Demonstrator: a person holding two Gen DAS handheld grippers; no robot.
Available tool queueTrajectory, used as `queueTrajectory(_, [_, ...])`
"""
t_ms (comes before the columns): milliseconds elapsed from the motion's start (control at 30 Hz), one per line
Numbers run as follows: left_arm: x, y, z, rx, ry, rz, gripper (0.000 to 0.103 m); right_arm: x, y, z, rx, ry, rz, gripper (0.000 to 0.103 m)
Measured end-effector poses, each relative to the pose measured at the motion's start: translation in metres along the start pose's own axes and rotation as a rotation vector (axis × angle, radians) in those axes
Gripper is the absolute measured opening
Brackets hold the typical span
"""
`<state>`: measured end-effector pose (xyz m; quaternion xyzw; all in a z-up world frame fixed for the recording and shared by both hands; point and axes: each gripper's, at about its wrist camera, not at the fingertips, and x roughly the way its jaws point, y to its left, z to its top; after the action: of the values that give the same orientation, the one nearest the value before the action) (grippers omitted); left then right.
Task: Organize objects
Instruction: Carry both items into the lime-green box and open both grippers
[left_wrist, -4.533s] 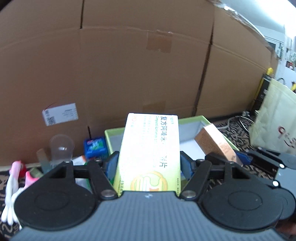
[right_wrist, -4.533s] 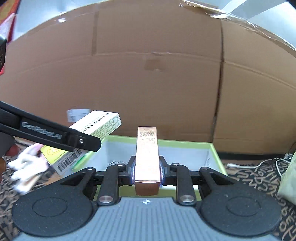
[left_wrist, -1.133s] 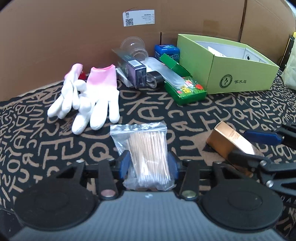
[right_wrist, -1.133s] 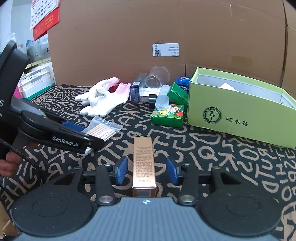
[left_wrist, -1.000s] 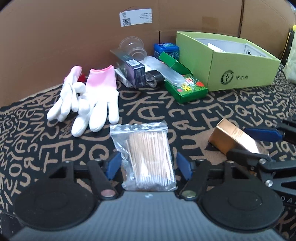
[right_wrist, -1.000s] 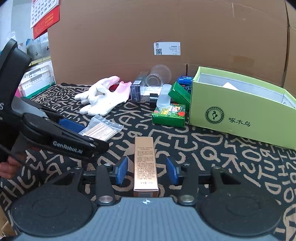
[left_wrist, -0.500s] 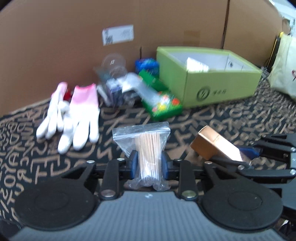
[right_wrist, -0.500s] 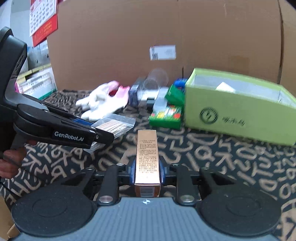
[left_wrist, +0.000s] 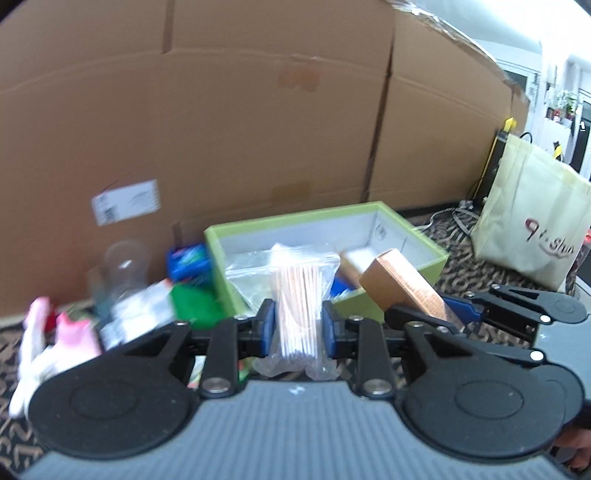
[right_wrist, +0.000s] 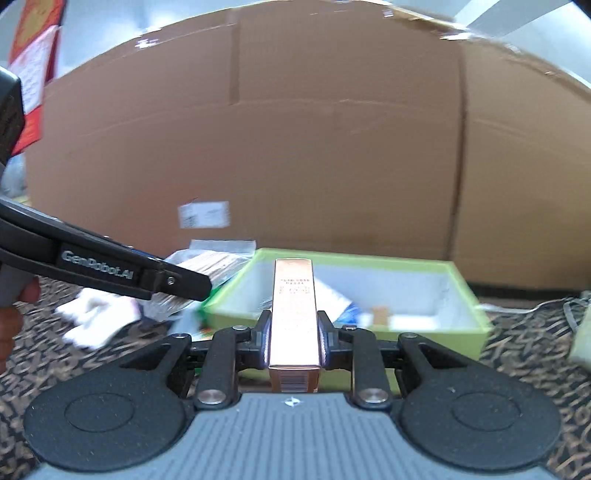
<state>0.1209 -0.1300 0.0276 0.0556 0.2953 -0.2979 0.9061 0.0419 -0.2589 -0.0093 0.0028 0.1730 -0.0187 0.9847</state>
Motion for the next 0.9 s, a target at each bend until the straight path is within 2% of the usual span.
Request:
queueTrajectory(100, [0.025, -0.014, 0.016, 0.0, -0.004, -0.008, 0.026, 0.013, -0.023, 0.008, 0.011, -0.01, -0.059, 0.027])
queueTrajectory(300, [0.092, -0.03, 0.036, -0.03, 0.044, -0.013, 0.026, 0.05, -0.061, 0.013, 0.02, 0.005, -0.16, 0.027])
queueTrajectory(567, [0.148, -0.035, 0.042, -0.042, 0.078, -0.004, 0.026, 0.103, -0.09, 0.007, 0.02, 0.069, -0.212, 0.027])
queueTrajectory(600, [0.154, -0.033, 0.042, -0.043, 0.083, 0.0, 0.029, 0.107, -0.093, 0.005, 0.031, 0.077, -0.207, 0.027])
queueTrajectory(667, [0.162, -0.028, 0.039, -0.055, 0.089, 0.006, 0.056, 0.111, -0.101, -0.003, 0.049, 0.09, -0.18, 0.03])
queueTrajectory(700, [0.162, -0.024, 0.037, -0.072, 0.093, 0.014, 0.081, 0.113, -0.101, -0.005, 0.047, 0.111, -0.178, 0.033])
queueTrajectory(733, [0.157, -0.019, 0.033, -0.098, 0.085, 0.03, 0.095, 0.11, -0.101, -0.006, 0.038, 0.12, -0.182, 0.036])
queueTrajectory(800, [0.138, -0.01, 0.025, -0.148, 0.03, 0.05, 0.103, 0.09, -0.099, -0.006, 0.023, 0.066, -0.211, 0.052])
queueTrajectory(833, [0.124, -0.005, 0.02, -0.16, -0.011, 0.049, 0.103, 0.073, -0.096, -0.006, 0.024, 0.02, -0.236, 0.066])
queueTrajectory(867, [0.113, -0.002, 0.016, -0.163, -0.039, 0.048, 0.103, 0.057, -0.093, -0.007, 0.033, -0.029, -0.259, 0.073])
queueTrajectory(900, [0.103, 0.002, 0.012, -0.162, -0.056, 0.052, 0.103, 0.039, -0.09, -0.008, 0.046, -0.083, -0.276, 0.074])
